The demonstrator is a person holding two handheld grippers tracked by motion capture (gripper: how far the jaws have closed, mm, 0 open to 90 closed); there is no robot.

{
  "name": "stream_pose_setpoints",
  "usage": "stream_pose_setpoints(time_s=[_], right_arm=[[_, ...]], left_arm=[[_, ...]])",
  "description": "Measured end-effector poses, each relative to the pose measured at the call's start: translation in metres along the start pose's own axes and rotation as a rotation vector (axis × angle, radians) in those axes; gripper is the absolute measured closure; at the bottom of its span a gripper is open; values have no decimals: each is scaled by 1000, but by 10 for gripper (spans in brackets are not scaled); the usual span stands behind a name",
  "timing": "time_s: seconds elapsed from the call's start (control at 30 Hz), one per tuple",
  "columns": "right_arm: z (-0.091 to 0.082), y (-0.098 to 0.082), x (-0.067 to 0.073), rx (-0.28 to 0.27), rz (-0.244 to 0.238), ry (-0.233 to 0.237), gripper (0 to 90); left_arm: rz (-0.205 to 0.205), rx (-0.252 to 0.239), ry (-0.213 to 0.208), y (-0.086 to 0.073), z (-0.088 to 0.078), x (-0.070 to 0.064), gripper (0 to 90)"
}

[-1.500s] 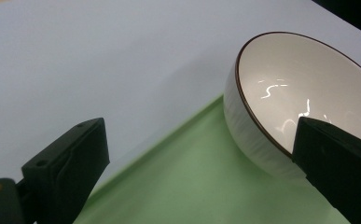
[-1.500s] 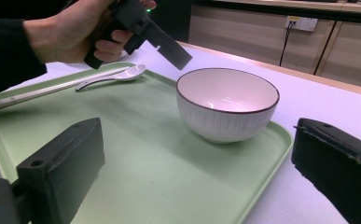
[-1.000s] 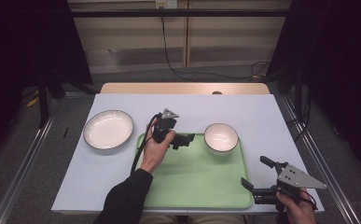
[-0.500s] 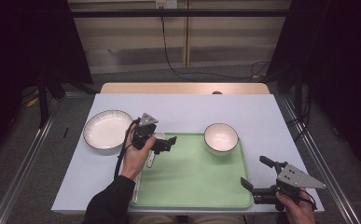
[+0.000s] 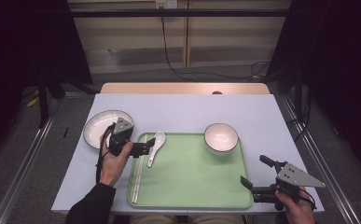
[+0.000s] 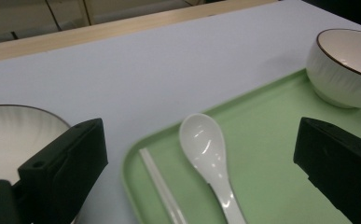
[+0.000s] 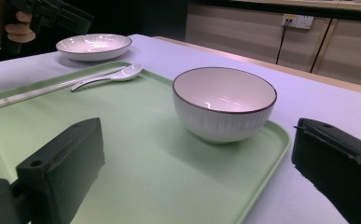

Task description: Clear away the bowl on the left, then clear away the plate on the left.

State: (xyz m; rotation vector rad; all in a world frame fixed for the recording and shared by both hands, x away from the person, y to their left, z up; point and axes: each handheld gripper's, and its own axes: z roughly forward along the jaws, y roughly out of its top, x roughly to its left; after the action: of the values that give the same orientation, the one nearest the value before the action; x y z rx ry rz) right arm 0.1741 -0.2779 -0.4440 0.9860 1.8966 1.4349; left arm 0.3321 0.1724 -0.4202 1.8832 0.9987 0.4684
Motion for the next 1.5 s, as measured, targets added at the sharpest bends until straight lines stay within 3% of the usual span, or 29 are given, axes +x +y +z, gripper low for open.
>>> stream_pose_setpoints(time_s=[0.1,0.2,0.3,0.4,0.47,0.63,0.67,0.73,0.87,1.0,1.07,1.13,1.2,1.43,1.47,1.5], right_arm=[[-1,0,1,-2,-8,7,19],[-2,0,1,0,-2,1,19],[-2,-1,0,-3,4,-8,19],[-2,0,1,-2,-1,-3,19],[-2,0,1,-3,-6,0,19],[-1,0,1,-1,4,-4,19],[-1,0,1,-2,3,-1,19],[-2,0,1,0,2,2,19],[-1,0,1,-2,4,-3,19],[-2,0,1,0,-7,7,19],[-3,0,-1,-4,-2,1,19],[-4,-1,-1,-9,17,-3,19],[-3,-1,-1,-4,0,0,19],[-2,-1,0,1,2,2,19],[-2,-1,0,3,-1,3,19],[-2,-1,1,1,-1,5,19]], left_arm=[[-31,-26,-10,-1,-10,10,22],[-39,-42,8,-1,-18,16,19],[-31,-33,12,-2,-23,21,22],[-11,-27,50,-4,-31,26,24],[-7,-19,42,-6,-35,32,31],[-52,-23,79,-10,-43,51,40],[-53,-14,67,-11,-44,55,52],[-50,-9,98,-12,-46,60,40],[-54,-11,98,-13,-51,71,49],[-43,46,112,-8,-55,82,67],[-48,33,80,-6,-57,86,93],[-36,42,96,-5,-57,92,84],[-34,64,107,-7,-57,99,80],[-85,139,184,-15,-54,127,55],[-85,138,215,-16,-52,129,57],[-91,146,196,-17,-51,133,64]])
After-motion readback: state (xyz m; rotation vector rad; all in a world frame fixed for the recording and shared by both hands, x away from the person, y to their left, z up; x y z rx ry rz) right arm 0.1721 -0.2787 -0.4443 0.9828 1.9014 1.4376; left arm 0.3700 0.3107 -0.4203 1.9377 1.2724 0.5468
